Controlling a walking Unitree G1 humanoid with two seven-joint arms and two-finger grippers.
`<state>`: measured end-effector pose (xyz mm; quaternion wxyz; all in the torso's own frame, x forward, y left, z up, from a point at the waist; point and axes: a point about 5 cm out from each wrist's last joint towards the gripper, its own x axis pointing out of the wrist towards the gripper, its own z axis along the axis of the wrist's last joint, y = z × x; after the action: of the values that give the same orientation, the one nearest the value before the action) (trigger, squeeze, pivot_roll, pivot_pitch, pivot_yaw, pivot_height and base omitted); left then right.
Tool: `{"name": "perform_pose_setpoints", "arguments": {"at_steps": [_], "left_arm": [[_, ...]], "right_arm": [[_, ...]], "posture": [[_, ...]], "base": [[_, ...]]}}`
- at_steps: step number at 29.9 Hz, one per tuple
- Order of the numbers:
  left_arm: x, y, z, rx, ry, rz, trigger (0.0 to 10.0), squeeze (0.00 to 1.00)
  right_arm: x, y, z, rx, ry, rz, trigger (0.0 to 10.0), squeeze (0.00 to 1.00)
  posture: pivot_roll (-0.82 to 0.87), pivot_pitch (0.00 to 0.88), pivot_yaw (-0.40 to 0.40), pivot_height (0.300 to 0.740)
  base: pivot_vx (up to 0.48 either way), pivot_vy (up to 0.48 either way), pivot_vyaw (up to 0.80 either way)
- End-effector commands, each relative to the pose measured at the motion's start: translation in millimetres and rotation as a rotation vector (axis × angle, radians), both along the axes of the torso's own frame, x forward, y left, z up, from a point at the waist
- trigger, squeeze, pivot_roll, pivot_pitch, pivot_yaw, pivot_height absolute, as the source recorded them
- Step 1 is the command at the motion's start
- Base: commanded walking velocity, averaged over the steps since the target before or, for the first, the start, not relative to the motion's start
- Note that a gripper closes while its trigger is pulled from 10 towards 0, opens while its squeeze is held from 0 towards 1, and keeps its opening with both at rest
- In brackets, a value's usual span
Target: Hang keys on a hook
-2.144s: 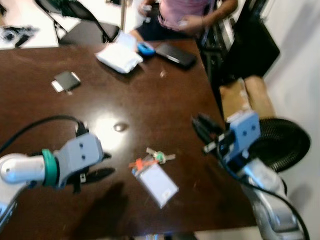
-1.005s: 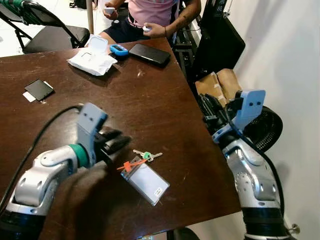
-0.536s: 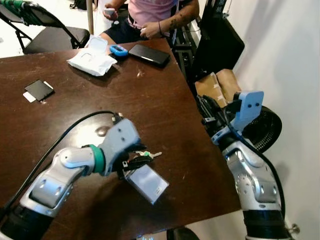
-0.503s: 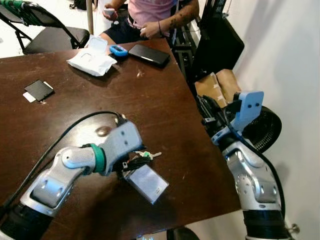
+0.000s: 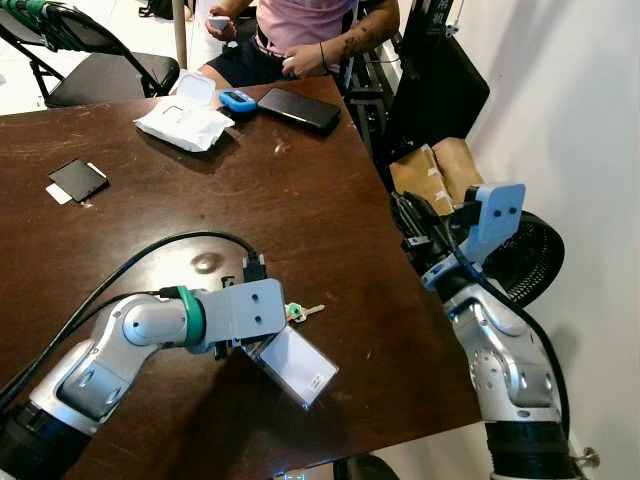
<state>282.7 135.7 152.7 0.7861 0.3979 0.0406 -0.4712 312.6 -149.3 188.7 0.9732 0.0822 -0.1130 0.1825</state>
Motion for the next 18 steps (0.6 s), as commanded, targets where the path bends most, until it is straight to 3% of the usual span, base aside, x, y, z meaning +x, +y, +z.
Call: {"name": "perform_pose_setpoints", "arguments": {"at_steps": [1,7,10,18], "left_arm": [[-0.2,3.8,-5.7,0.015,0.010,0.011,10.0,0.00],[0.5,5.8,-4.1,-0.044,0.039,0.022,10.0,0.00],[3.1,3.4,-0.8,-0.121,0.068,0.017,10.0,0.00],[6.2,3.2,-5.2,-0.119,0.076,0.007,10.0,0.00]], "right_arm": [[-2.6,-0.5,-1.1,0.001,0.000,0.001,10.0,0.00],[-3.7,-1.7,0.4,0.000,-0.004,-0.001,10.0,0.00],[-5.3,-3.7,1.1,-0.003,-0.006,-0.006,10.0,0.00],[-8.7,-7.9,2.5,-0.012,-0.005,-0.018,10.0,0.00]], "posture": [[0.01,0.111,0.079,0.740],[0.00,0.122,0.077,0.740],[-0.02,0.129,0.078,0.740],[-0.04,0.145,0.075,0.740]], "base": [[0.000,0.000,0.00],[0.000,0.000,0.00],[0.000,0.000,0.00],[0.000,0.000,0.00]]}}
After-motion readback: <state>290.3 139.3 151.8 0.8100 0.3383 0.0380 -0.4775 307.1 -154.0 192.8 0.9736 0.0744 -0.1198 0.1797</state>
